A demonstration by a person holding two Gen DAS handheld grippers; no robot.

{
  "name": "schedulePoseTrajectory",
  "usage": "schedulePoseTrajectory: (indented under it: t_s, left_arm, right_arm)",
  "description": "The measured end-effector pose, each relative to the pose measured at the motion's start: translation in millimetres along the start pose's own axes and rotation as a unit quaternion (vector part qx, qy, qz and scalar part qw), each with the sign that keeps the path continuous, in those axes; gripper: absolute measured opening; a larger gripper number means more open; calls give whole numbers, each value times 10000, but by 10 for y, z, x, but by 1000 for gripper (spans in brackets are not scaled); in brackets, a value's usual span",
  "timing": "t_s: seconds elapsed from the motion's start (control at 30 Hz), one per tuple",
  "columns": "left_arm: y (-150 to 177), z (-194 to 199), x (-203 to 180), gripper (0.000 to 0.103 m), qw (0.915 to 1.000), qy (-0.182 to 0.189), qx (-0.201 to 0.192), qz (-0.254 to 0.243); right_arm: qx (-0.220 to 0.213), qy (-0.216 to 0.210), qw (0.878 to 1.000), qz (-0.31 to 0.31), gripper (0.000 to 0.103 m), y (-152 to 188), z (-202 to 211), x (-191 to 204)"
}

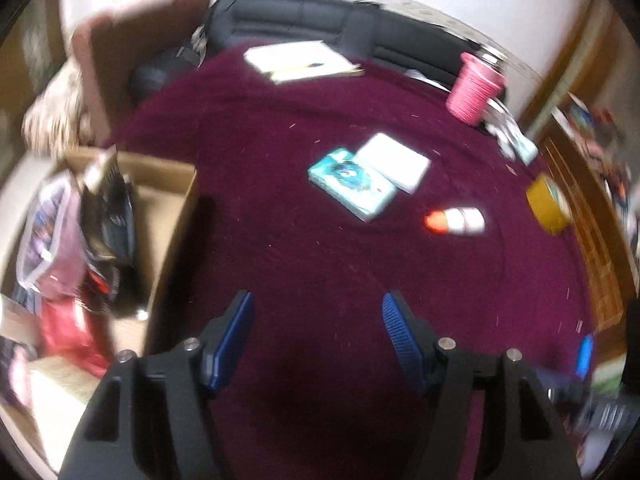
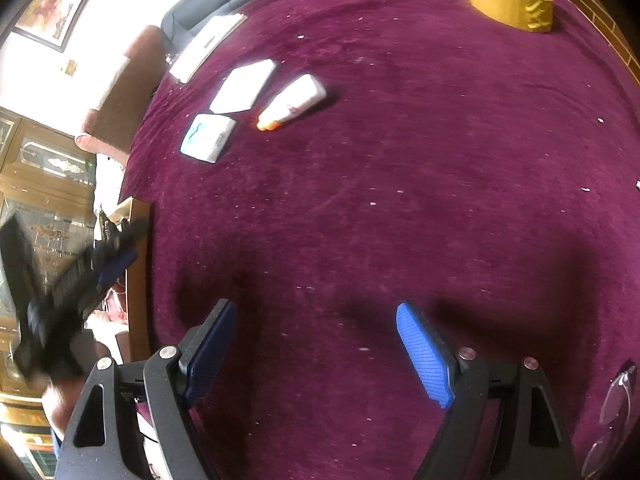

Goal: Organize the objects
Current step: 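Grasp the blue snack packet with the left gripper while the right moves toward the orange-capped bottle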

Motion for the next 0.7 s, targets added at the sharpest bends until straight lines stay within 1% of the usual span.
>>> schedulePoseTrajectory:
  t_s: [0.07, 0.1, 0.17, 0.27, 0.3, 0.33, 0.4, 0.47, 0.53, 0.6, 0.67, 0.7]
  left_arm:
    - [-98, -154, 23, 65, 9984, 225, 196, 488]
    - [-163, -240, 33, 65, 9963, 301, 304, 752]
    - [-263, -389, 9, 65, 9919, 464, 446, 1100]
    - [-394, -601, -56, 65, 9848, 497, 592, 1556]
    - [-423, -675, -73, 65, 9827, 438, 657, 1675]
    - [-440, -749, -79, 65, 9799, 304, 743, 1825]
    - [-468, -894, -121, 67, 9730, 181, 913, 2110]
    - [-519, -1002, -152, 67, 9700, -116, 869, 2266]
    - [-562, -1057, -192, 67, 9694, -216, 817, 2303]
    - [-613, -1131, -229, 74, 9709, -374, 769, 2238]
    - [-686, -1171, -241, 76, 9729, -593, 639, 2144]
    - [-724, -1197, -235, 79, 9728, -674, 595, 2135]
  right_arm:
    - [-19, 15, 10000, -33, 86, 6, 20, -63]
    - [-26, 17, 10000, -48, 86, 7, 28, -91]
    - [-43, 24, 10000, -87, 86, 9, 47, -150]
    - [-98, 49, 9999, -124, 86, 5, 95, -234]
    - [-111, 46, 9998, -131, 86, 4, 109, -250]
    - [-127, 50, 9998, -135, 86, 0, 122, -263]
    - [-158, 48, 9998, -148, 86, -10, 153, -304]
    - [-181, 48, 9997, -159, 86, -9, 186, -347]
    - [-185, 64, 9996, -182, 86, -7, 200, -388]
    - [-191, 83, 9995, -234, 86, 1, 217, -439]
    - [-213, 106, 9993, -276, 86, 3, 238, -493]
    - [-219, 110, 9993, -295, 86, 2, 241, -510]
Point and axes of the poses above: each gripper's, at about its wrist camera, not at the fingertips, and z roughly against the way its jaws point, x to its left, y to its underside, the point moved 8 cm from there along -z, roughly the way its jaws point
